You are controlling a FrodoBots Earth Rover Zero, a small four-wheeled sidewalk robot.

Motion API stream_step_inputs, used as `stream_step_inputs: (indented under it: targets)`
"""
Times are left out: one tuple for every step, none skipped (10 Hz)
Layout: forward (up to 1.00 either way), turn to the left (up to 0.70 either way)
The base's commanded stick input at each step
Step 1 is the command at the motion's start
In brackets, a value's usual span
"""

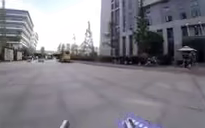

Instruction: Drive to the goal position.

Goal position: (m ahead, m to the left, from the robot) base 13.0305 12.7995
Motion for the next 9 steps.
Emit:
stream_step_inputs:
  targets:
    - [0.70,0.00]
    - [0.70,0.00]
    - [0.70,0.00]
    - [0.70,0.00]
    - [0.70,0.00]
    - [0.70,0.00]
    - [0.70,0.00]
    - [0.70,0.00]
    - [0.70,0.00]
